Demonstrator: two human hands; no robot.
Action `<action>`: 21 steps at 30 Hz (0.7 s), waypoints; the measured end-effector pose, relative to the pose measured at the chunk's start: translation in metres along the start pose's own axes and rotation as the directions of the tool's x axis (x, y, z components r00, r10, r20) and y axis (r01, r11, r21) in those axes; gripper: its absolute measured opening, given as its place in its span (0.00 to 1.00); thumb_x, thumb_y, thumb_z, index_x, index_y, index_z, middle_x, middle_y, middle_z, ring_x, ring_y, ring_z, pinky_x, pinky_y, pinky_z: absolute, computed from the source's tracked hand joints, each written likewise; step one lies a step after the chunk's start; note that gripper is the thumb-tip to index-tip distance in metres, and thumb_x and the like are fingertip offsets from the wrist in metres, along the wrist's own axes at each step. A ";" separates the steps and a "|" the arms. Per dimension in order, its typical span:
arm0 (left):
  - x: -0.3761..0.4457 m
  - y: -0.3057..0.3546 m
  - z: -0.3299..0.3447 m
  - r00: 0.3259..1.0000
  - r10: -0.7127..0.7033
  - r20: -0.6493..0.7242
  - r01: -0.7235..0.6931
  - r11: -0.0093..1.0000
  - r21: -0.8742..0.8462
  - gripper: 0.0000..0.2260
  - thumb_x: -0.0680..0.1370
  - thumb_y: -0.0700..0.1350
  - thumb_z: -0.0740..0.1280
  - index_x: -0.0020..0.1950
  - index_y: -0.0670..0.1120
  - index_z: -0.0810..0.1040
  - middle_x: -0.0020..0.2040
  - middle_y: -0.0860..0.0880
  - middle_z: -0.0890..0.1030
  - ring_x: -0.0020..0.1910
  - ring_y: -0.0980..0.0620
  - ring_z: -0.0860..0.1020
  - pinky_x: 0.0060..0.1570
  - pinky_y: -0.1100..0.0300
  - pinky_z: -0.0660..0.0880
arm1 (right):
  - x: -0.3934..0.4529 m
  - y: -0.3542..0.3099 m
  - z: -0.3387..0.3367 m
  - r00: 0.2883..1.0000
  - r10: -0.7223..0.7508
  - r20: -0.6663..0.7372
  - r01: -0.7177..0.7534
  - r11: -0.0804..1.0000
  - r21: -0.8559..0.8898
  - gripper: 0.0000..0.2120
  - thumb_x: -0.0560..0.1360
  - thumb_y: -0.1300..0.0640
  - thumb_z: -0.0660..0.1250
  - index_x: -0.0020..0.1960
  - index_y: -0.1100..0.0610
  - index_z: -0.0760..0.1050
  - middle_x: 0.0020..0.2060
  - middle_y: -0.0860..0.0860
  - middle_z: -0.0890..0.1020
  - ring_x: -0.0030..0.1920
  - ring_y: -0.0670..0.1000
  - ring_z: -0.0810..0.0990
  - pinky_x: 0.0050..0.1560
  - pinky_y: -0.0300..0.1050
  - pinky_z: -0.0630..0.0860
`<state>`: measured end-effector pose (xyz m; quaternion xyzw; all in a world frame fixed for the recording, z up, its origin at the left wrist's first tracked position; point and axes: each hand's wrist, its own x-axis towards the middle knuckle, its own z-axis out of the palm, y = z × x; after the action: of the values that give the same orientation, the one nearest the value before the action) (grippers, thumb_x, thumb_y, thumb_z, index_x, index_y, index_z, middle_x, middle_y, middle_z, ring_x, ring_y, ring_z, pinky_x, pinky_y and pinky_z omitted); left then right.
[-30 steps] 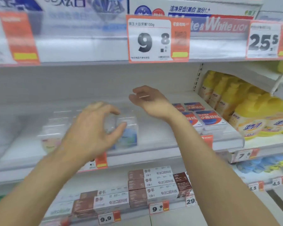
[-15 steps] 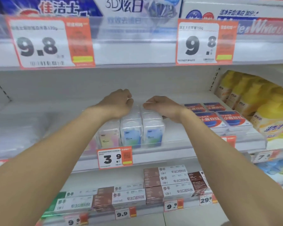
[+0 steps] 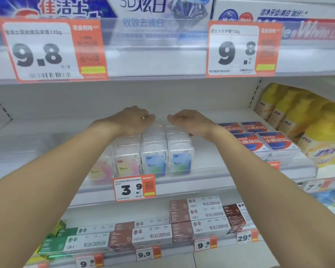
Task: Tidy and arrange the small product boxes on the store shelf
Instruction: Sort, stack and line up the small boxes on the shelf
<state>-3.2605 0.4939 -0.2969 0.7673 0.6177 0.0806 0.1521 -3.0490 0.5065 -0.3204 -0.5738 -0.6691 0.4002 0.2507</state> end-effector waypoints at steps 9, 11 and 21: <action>-0.007 -0.044 -0.010 0.983 -0.149 0.107 0.148 0.989 0.017 0.14 0.82 0.53 0.53 0.48 0.50 0.76 0.57 0.48 0.77 0.54 0.48 0.73 0.54 0.57 0.65 | 0.017 -0.059 0.015 0.983 -0.018 0.185 0.130 0.777 -0.616 0.26 0.81 0.39 0.52 0.72 0.52 0.70 0.72 0.49 0.71 0.71 0.54 0.68 0.66 0.48 0.64; -0.009 -0.046 -0.008 0.985 -0.139 0.103 0.139 0.990 0.005 0.14 0.82 0.54 0.52 0.47 0.51 0.74 0.54 0.50 0.76 0.54 0.49 0.72 0.55 0.57 0.66 | 0.018 -0.063 0.020 0.975 0.047 0.219 0.116 0.730 -0.674 0.27 0.82 0.39 0.50 0.73 0.52 0.69 0.73 0.50 0.69 0.72 0.54 0.67 0.67 0.48 0.63; -0.016 -0.047 0.005 0.995 -0.096 0.010 0.097 0.993 -0.073 0.21 0.83 0.58 0.48 0.38 0.49 0.69 0.39 0.51 0.74 0.42 0.52 0.73 0.47 0.55 0.68 | 0.020 -0.055 0.025 0.981 0.114 0.158 0.006 0.794 -0.607 0.34 0.78 0.31 0.51 0.73 0.53 0.69 0.73 0.50 0.70 0.72 0.55 0.69 0.67 0.50 0.63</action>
<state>-3.3060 0.4864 -0.3159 0.7307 0.6502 0.0934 0.1860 -3.1048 0.5182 -0.2913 -0.6027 -0.7655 0.2242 -0.0209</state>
